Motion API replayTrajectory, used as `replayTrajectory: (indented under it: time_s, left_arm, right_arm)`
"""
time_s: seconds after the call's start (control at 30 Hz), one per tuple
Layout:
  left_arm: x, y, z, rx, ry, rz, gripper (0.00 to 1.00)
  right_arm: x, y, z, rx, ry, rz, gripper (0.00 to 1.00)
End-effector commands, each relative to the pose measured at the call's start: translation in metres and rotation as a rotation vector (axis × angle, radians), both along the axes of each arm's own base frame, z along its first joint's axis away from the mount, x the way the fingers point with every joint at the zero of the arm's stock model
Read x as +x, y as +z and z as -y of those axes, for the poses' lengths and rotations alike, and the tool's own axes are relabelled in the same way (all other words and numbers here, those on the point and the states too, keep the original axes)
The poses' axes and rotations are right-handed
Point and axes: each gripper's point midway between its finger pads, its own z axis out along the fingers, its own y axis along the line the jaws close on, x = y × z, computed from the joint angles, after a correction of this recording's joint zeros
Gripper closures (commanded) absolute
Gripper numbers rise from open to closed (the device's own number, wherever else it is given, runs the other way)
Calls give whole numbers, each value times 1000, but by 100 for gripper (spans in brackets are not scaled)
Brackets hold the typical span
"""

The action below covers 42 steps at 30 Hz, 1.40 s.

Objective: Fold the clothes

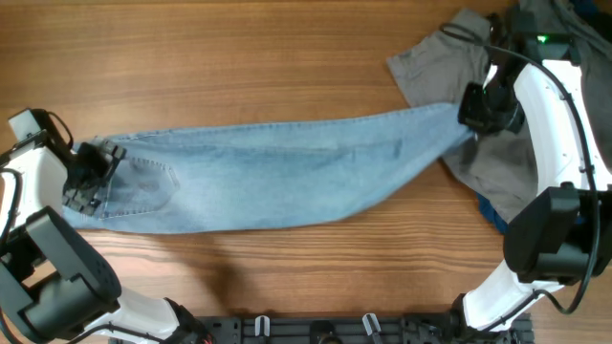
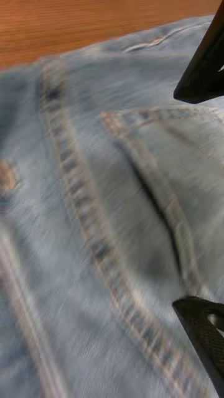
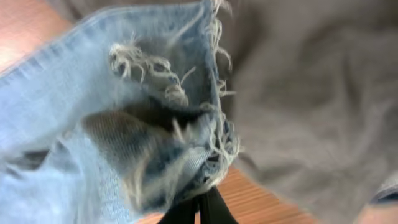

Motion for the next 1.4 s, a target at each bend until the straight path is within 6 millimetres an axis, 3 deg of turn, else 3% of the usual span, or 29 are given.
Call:
replayTrajectory:
  time_s: [0.0, 0.07, 0.1, 0.2, 0.3, 0.37, 0.4, 0.47, 0.6, 0.8, 0.87, 0.97, 1.0, 1.03, 1.2, 1.27, 1.33, 1.37]
  left_arm:
    - [-10, -5, -11, 10, 19, -22, 0]
    - [-10, -5, -15, 15, 23, -12, 0]
    - [-5, -3, -16, 15, 0, 13, 0]
    - [3, -1, -18, 30, -25, 46, 0]
    - [3, -1, -19, 31, -25, 48, 0]
    - [3, -1, -19, 31, -25, 48, 0]
    - [3, -1, -19, 31, -25, 47, 0]
    - [3, -1, -18, 31, -25, 47, 0]
    - [2, -2, -17, 26, -25, 42, 0]
    - [2, -2, -17, 26, -25, 42, 0]
    - [2, -2, -17, 26, -25, 42, 0]
    - [2, -2, -17, 26, -25, 41, 0]
    - [2, -2, -17, 26, -25, 41, 0]
    - [2, -2, -17, 26, -25, 41, 0]
    - [2, -2, -17, 26, -25, 41, 0]
    - [2, -2, -18, 27, -25, 42, 0]
    - [2, -1, -18, 28, -25, 43, 0]
    - [3, -1, -18, 28, -25, 44, 0]
  right_arm:
    - [-22, -17, 11, -59, -20, -108, 96]
    - [-33, -27, 11, -56, -19, -150, 93]
    - [-40, -33, 11, -60, -23, -179, 83]
    - [-50, -28, 25, -111, -88, -200, 78]
    - [-42, -5, 38, -92, -157, -100, 75]
    - [-20, 6, 26, 19, -13, 19, 58]
    - [-11, 6, 16, 76, 103, 56, 55]
    - [-9, -2, 12, 102, 242, 43, 48]
    - [-10, -27, 27, 23, 266, 22, 29]
    - [-15, -62, 31, -4, 281, 15, 27]
    - [-10, -71, 32, -13, 278, 45, 28]
    - [4, -71, 27, 11, 275, 112, 47]
    - [7, -71, 21, 42, 280, 131, 79]
    - [7, -71, 17, 63, 281, 135, 96]
    - [-6, -60, 15, 93, 199, 83, 96]
    - [-6, -35, 13, 120, 102, 72, 96]
    - [19, 23, -7, 229, 149, 189, 96]
    - [37, 52, -3, 211, 124, 278, 96]
